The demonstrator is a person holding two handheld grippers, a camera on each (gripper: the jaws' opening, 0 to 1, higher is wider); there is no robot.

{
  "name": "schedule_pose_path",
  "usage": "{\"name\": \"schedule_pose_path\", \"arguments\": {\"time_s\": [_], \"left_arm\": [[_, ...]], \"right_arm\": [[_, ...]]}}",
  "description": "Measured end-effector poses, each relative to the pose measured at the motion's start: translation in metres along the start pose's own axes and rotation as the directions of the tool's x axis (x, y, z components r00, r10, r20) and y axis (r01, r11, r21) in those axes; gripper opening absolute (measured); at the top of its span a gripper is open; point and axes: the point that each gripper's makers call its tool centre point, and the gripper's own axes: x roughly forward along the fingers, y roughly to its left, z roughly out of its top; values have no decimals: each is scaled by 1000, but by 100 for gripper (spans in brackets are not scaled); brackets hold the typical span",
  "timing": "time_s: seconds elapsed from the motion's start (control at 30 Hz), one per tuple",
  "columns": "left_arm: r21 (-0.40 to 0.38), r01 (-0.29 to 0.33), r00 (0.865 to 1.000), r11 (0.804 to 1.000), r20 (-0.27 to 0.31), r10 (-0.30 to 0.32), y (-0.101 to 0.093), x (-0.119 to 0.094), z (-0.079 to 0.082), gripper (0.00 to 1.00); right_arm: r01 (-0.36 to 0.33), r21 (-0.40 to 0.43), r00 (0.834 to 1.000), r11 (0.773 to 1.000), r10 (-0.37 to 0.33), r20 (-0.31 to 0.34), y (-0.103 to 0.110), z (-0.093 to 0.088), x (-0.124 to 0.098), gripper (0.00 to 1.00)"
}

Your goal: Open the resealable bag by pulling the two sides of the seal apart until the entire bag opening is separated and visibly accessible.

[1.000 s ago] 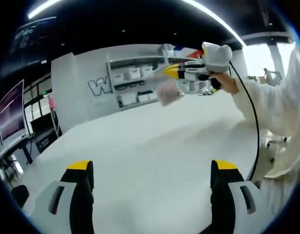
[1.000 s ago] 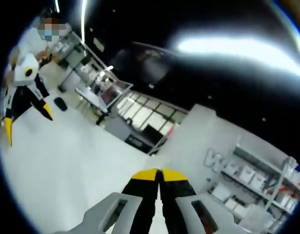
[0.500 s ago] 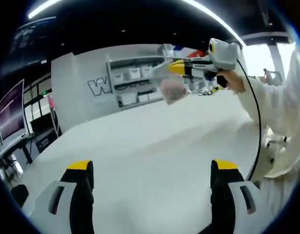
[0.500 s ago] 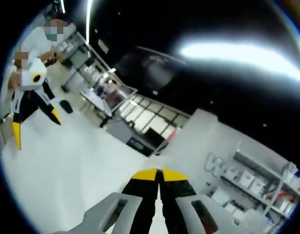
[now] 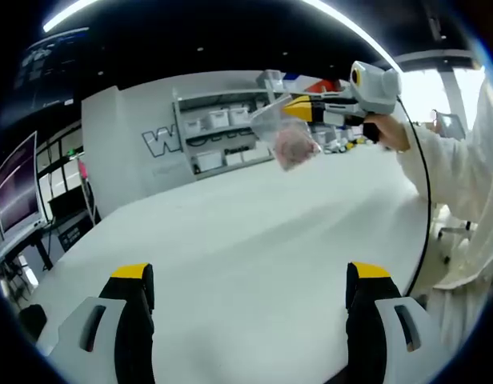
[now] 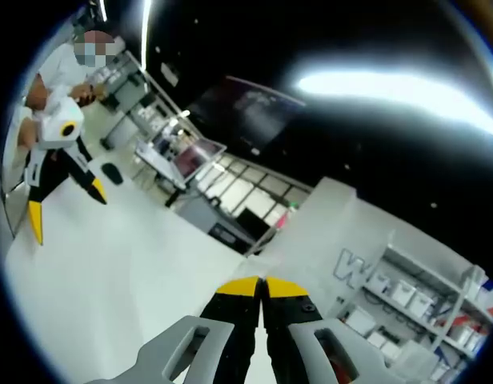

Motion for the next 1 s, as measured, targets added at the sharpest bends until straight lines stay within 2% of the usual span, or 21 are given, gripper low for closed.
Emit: {"name": "schedule_pose_path", "arguments": {"time_s": [0.43, 1.0], "left_arm": [[-4, 4, 1000, 1000, -11, -5, 0, 1, -2, 99], [2, 14, 1000, 1000, -6, -14, -5, 0, 1, 98]], "right_arm": [[-24, 0, 1000, 1000, 24, -3, 14, 1, -11, 0], [-50, 47, 999, 998, 51, -11, 36, -2, -36, 0]]}}
